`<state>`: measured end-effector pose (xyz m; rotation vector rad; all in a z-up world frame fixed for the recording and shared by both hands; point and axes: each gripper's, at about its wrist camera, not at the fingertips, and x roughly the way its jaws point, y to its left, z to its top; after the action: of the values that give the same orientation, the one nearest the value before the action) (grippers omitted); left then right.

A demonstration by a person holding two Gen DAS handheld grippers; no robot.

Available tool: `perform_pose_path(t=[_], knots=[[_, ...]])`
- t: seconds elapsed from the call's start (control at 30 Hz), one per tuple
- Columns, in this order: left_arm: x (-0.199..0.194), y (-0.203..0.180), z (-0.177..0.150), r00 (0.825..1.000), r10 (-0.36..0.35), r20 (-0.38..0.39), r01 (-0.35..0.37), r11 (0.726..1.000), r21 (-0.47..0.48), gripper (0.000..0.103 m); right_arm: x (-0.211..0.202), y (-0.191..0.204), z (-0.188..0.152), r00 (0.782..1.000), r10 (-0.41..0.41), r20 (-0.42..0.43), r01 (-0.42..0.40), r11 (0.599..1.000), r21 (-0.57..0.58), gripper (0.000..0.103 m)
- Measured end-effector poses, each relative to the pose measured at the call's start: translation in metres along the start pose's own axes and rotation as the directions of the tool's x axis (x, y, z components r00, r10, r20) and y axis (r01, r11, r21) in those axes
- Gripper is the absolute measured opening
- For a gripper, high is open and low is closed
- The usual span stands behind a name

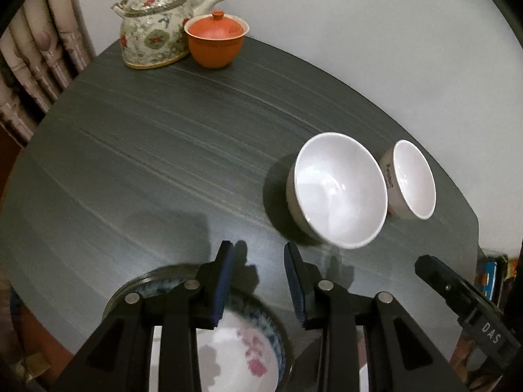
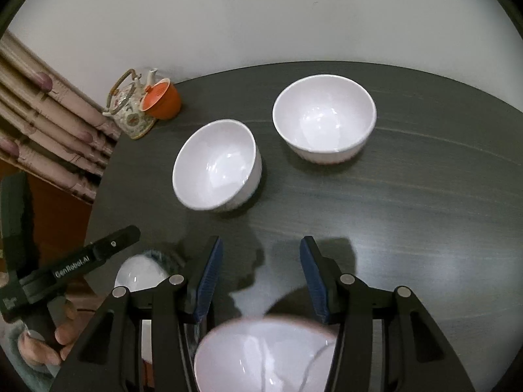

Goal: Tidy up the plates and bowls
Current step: 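Move the right tool to a white bowl and grip its rim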

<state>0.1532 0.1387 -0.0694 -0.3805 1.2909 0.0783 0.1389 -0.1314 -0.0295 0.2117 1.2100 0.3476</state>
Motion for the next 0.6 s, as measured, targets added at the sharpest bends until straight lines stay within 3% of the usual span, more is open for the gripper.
perform_pose_path(t=[0.2, 0.6], knots=[[0.024, -0.002, 0.028, 0.997, -0.076, -0.023, 0.075, 0.997, -0.028, 0.033, 0.028, 0.004, 0.028, 1.000, 0.006, -0.021, -0.005, 1.000, 0.031, 0.047], [0.067, -0.019, 0.051, 0.993, -0.090, -0.070, 0.089, 0.996, -0.022, 0.032, 0.075, 0.003, 0.056, 0.998, -0.026, -0.064, 0.030, 0.997, 0.065, 0.044]])
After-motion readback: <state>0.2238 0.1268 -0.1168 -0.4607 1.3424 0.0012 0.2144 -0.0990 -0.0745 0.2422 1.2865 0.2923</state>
